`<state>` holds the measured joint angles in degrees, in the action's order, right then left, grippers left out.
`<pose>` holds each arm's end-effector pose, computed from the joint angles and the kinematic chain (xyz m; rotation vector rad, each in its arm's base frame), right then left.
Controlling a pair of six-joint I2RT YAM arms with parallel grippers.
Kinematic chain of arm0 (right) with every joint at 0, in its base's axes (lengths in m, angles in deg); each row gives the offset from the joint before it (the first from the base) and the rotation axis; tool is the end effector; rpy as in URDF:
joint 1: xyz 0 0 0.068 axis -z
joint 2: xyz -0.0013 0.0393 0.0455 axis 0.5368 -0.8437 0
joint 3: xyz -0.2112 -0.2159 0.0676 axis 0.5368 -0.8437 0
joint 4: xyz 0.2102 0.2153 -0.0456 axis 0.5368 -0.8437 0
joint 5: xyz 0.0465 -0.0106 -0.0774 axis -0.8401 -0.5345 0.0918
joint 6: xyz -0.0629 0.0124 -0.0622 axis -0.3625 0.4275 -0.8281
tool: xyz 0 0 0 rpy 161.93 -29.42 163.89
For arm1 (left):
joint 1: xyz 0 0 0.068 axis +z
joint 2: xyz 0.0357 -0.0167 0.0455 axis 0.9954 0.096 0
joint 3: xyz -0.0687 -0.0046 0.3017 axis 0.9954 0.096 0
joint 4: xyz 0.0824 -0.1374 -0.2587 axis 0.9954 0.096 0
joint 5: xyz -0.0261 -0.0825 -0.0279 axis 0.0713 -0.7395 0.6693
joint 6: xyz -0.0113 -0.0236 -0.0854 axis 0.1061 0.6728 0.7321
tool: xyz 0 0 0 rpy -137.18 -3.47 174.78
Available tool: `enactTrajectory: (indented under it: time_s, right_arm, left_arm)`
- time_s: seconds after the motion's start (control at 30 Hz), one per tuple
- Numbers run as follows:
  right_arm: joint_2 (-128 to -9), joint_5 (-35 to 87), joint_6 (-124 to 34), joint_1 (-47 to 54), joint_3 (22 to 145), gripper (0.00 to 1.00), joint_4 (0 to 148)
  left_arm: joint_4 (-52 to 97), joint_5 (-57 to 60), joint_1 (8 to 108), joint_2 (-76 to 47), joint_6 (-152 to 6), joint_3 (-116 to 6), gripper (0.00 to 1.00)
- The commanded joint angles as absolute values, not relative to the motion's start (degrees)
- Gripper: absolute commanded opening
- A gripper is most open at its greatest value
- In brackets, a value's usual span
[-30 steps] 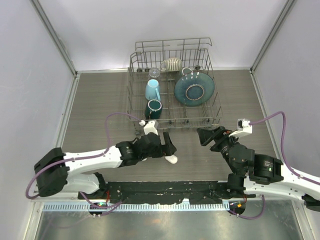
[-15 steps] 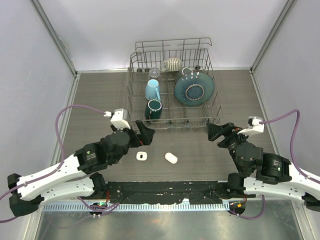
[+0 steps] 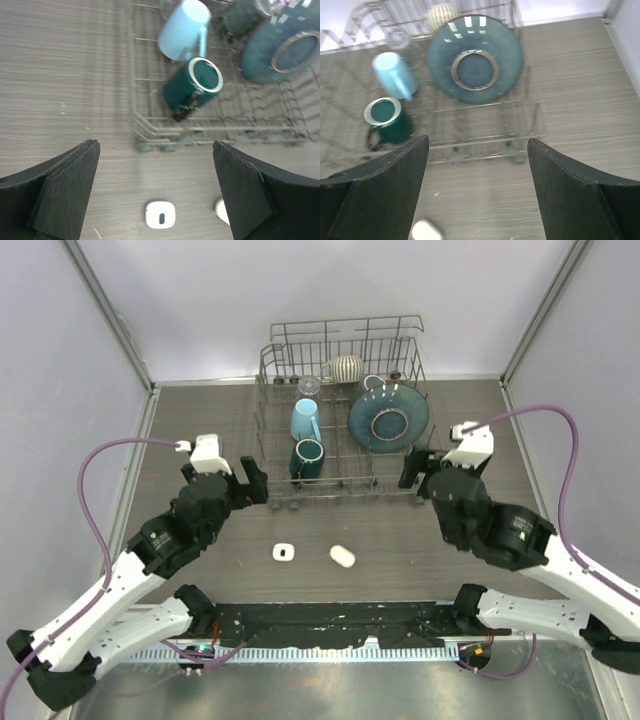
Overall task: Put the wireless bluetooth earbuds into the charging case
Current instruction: Reset both arms
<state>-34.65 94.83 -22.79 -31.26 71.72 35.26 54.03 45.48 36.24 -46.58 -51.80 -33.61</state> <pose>0.1428 0.1317 0.4327 0.1223 1.7576 0.1183 0.1731 -0.1241 0.3663 -0.1473 1.8875 -0.3586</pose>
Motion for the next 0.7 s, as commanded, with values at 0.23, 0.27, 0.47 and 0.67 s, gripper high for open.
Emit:
enactTrajectory:
  time_s: [0.23,0.27,0.47,0.67]
  right_arm:
    - [-37.96,50.35,-24.78,14.78,72.8,0.88,34.22]
    - [-37.68,50.26,-24.69,16.97,72.53,0.89,34.49]
    - [-35.76,48.67,-23.02,18.67,69.29,0.89,37.38]
    - [-30.74,53.94,-22.83,18.67,65.59,0.89,41.61]
  left_arm:
    - [60.95,26.77,55.49,-44.43,-56.46,-37.34,1.0]
    - [59.99,26.5,55.49,-46.0,-55.84,-35.86,1.0]
    - [56.55,32.91,55.49,-54.35,-50.92,-31.02,1.0]
    - [57.17,37.66,55.49,-55.86,-49.51,-31.1,1.0]
